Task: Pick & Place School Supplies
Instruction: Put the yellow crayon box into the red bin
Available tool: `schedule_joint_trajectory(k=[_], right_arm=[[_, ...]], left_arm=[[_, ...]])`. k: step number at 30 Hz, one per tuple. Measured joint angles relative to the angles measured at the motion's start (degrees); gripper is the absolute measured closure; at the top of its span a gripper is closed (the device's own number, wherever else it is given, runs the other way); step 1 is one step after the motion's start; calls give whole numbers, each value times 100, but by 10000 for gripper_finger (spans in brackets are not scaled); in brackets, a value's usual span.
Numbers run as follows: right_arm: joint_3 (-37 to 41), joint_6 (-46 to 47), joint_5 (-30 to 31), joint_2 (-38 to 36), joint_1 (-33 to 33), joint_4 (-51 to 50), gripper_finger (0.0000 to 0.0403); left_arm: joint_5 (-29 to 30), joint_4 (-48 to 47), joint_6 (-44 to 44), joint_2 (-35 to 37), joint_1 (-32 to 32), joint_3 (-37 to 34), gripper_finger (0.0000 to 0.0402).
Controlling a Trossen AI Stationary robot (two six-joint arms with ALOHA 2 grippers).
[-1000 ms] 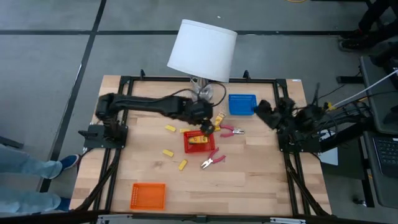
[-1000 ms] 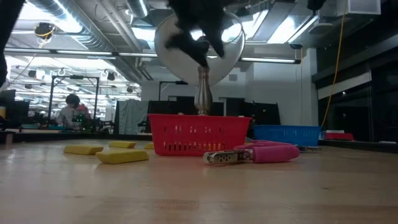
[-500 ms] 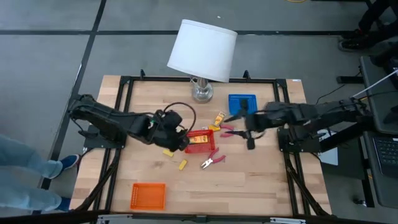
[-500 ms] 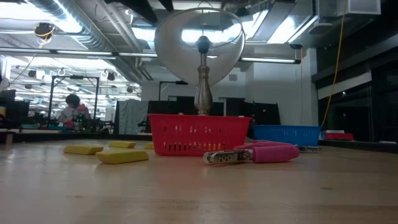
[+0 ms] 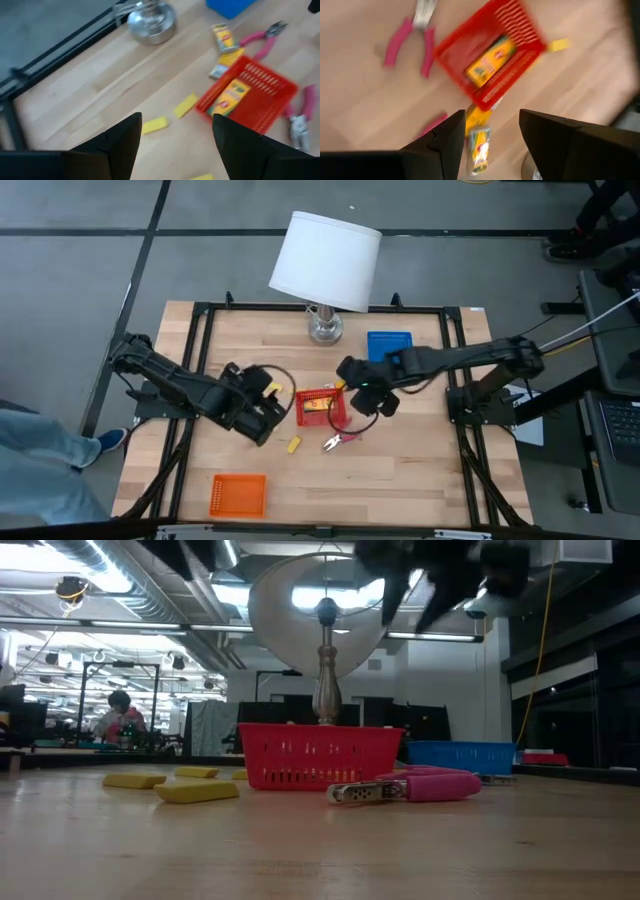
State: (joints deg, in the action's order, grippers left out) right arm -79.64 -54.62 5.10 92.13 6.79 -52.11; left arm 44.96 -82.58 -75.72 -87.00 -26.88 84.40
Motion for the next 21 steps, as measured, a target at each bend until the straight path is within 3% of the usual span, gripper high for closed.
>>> schedule_joint_trajectory(k=[4, 7, 16, 21], right_arm=[[0, -941, 44, 540, -229, -34, 213], [-4, -1343, 87, 893, -477, -17, 213], [-4, -1189, -38, 1323, -1483, -5, 213], [-4, -929, -618, 1451, -1909, -19, 213]], left_arm=[[63, -757, -1007, 0, -475, -9, 162], [80, -740, -1432, 46, -801, -199, 162], [-73, -746, -2059, 81, -1240, -426, 162], [-51, -744, -1926, 81, -1240, -426, 162]])
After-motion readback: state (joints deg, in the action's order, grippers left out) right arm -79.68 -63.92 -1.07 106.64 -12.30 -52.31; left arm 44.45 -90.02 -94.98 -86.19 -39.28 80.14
